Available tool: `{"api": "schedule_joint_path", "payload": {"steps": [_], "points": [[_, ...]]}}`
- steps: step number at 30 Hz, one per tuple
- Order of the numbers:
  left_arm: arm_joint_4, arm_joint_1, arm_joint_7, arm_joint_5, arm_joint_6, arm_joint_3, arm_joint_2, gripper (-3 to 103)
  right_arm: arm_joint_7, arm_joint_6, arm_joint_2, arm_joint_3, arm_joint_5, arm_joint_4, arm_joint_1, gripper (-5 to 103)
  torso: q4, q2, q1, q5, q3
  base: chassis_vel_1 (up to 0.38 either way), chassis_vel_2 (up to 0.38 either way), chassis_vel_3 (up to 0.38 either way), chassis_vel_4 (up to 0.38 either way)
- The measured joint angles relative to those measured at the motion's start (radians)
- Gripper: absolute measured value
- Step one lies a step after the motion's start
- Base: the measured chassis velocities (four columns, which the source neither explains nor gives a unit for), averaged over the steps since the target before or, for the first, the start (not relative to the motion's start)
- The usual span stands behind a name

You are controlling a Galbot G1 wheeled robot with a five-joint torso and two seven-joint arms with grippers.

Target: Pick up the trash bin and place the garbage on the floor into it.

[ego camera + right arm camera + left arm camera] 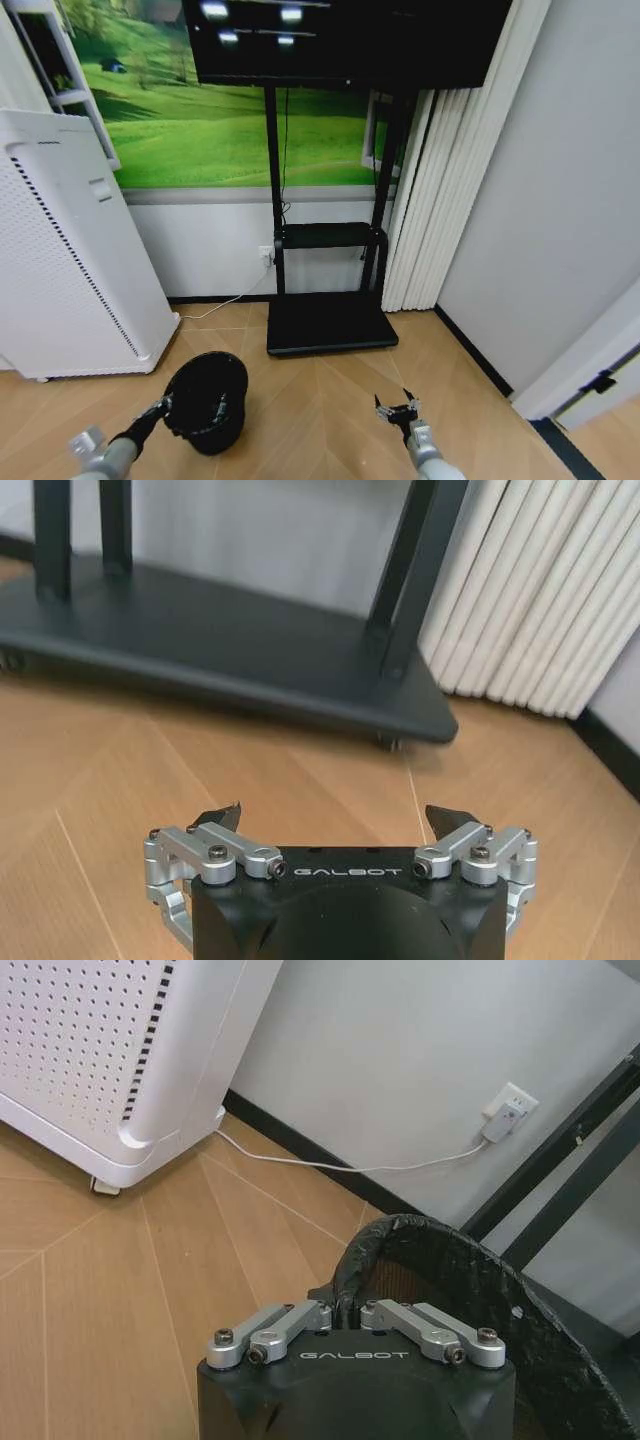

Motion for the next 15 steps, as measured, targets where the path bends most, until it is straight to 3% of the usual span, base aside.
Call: {"api": "schedule_joint_path", "payload": {"steps": [15], "points": [[0.017, -0.001, 0.0, 0.012, -0.025, 0.014, 0.004, 7, -0.042, 0.016, 0.046, -0.014, -0.011, -0.25, 0.121, 100, -0.0003, 0.0, 0.0, 0.0002, 0.0, 0.0, 0.0, 0.0, 0.0]]}}
